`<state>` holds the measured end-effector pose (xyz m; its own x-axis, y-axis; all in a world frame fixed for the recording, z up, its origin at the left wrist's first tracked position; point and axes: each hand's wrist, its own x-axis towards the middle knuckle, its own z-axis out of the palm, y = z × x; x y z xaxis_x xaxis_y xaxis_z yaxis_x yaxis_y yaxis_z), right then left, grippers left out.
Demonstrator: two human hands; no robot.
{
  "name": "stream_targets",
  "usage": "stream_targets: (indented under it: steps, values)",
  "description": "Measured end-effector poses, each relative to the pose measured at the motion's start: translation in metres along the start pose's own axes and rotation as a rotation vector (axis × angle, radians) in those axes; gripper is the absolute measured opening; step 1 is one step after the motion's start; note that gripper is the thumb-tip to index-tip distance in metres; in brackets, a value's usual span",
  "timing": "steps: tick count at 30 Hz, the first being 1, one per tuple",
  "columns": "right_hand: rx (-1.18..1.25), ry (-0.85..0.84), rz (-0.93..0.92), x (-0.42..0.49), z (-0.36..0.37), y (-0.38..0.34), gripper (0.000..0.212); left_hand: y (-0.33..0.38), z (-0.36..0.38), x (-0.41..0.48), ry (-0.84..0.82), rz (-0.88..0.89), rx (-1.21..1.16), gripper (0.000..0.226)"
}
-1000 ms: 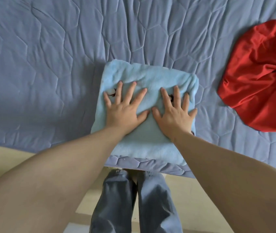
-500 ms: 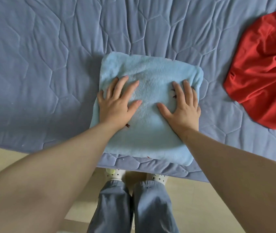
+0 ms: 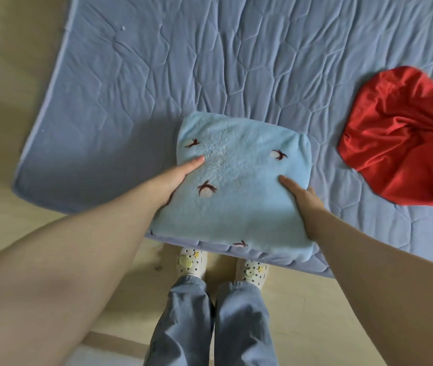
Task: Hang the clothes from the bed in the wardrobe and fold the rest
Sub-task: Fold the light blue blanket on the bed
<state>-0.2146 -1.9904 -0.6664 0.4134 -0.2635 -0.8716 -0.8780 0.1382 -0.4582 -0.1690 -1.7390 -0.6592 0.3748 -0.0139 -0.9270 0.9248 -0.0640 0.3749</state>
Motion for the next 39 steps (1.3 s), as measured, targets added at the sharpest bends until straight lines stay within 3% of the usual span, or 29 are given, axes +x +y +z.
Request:
stream_targets:
  steps: [2,5,12,18,22,25,31,36,39]
  values:
    - [-0.004,-0.051,0.009,-0.028,0.005,-0.017,0.054,0.008,-0.012,-0.031,0.007,0.04,-0.064,0.035]
    - [0.005,-0.105,-0.034,-0.068,0.016,-0.055,0.063,0.032,-0.029,-0.075,0.04,0.103,-0.138,0.026]
    - [-0.087,-0.215,-0.283,-0.185,0.044,-0.175,0.047,0.106,-0.073,-0.218,0.192,0.355,-0.263,0.023]
    - [-0.195,-0.418,-0.49,-0.313,0.085,-0.262,0.053,0.149,-0.128,-0.36,0.266,0.563,-0.365,0.027]
    - [-0.227,-0.552,-0.649,-0.398,0.113,-0.301,0.039,0.164,-0.168,-0.452,0.357,0.661,-0.415,0.03]
    - [-0.245,-0.667,-0.701,-0.456,0.14,-0.318,0.026,0.163,-0.201,-0.506,0.419,0.744,-0.463,0.029]
    - [-0.353,-0.804,-0.833,-0.555,0.219,-0.315,0.047,0.134,-0.29,-0.586,0.58,0.805,-0.5,0.031]
    - [-0.449,-0.877,-0.897,-0.614,0.301,-0.302,0.031,0.105,-0.372,-0.635,0.725,0.815,-0.492,0.035]
    - [-0.532,-0.918,-0.926,-0.648,0.36,-0.287,0.033,0.082,-0.43,-0.656,0.788,0.821,-0.52,0.039]
